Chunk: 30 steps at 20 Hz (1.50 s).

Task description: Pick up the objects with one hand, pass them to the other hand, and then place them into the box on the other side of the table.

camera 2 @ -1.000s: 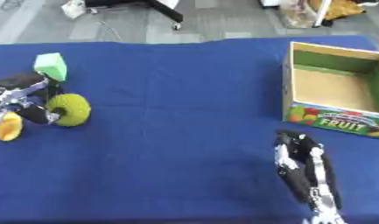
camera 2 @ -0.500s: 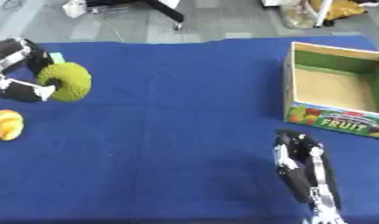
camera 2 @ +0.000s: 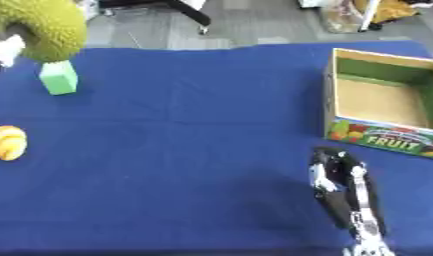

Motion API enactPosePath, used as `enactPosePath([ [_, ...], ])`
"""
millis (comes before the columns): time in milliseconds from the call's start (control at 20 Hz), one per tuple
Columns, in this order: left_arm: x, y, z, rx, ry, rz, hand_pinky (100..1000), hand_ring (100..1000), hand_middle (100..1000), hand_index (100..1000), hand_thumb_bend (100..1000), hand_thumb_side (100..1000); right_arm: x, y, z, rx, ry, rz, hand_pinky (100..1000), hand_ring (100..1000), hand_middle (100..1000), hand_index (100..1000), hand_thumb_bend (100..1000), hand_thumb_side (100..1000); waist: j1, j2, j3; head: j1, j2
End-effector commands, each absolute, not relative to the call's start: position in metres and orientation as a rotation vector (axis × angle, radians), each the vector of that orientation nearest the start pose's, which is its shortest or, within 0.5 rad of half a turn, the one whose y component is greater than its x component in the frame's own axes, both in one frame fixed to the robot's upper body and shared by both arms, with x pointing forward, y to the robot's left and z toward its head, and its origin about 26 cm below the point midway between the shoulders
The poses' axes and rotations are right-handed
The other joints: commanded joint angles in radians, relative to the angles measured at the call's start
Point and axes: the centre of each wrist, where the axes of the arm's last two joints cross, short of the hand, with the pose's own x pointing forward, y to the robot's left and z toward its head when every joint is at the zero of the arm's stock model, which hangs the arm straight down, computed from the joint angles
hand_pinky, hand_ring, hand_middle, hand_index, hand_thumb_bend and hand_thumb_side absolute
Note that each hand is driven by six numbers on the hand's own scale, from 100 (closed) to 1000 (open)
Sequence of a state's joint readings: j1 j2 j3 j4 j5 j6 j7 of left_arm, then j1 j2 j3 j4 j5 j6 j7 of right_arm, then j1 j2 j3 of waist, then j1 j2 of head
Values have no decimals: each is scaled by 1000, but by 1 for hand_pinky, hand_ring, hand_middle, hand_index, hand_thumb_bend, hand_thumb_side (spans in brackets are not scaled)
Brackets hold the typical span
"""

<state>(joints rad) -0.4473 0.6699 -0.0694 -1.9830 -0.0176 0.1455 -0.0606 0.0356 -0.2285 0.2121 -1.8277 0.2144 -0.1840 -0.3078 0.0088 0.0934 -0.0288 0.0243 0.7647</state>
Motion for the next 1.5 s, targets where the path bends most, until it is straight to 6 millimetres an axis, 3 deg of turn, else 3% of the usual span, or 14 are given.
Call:
enactPosePath([
  [50,304,271,262,242,-2269,-625,605,459,423,519,100,149,262,-230,74,-290,-2100,291,307,236,278,693,100,568,-17,-18,3,-3,5],
  [400,303,232,223,-169,-2170,-486,606,461,427,522,100,198,275,-213,141,-98,-2331,560,316,246,286,713,100,484,-31,-24,12,-7,5],
  [800,300,209,211,-356,-2032,-630,624,471,436,532,100,209,291,-191,191,133,-2497,910,302,231,275,749,100,397,-35,-28,16,-2,5],
  [1200,297,195,213,-435,-1903,-884,637,478,442,538,100,198,293,-169,211,275,-2495,1210,268,197,256,826,100,317,-36,-26,19,4,5],
  [1500,297,187,221,-477,-1860,-996,656,498,453,548,100,180,293,-159,221,183,-2518,1415,233,165,227,902,100,267,-35,-26,22,9,5],
])
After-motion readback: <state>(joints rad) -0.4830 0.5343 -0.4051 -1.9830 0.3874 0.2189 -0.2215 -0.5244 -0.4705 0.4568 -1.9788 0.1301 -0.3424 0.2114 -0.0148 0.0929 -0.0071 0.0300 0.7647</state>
